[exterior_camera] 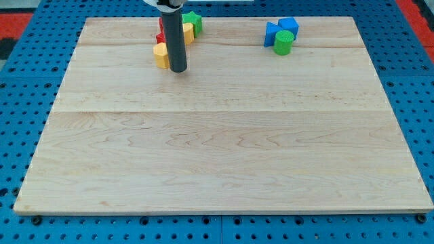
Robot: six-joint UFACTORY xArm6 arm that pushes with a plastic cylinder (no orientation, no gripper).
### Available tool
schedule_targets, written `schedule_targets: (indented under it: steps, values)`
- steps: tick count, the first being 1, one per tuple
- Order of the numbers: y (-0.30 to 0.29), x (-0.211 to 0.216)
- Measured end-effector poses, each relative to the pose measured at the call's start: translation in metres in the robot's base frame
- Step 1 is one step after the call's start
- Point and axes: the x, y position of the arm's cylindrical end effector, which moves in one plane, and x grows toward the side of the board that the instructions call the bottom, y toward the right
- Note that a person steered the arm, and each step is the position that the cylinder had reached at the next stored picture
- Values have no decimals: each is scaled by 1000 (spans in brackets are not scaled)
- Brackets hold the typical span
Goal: Move your arm to the center
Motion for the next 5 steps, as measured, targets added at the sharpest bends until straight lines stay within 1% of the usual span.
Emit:
schedule_targets:
  steps: [2, 4, 5]
  values:
    - [0, 4]
    - [54, 4]
    - [54, 4]
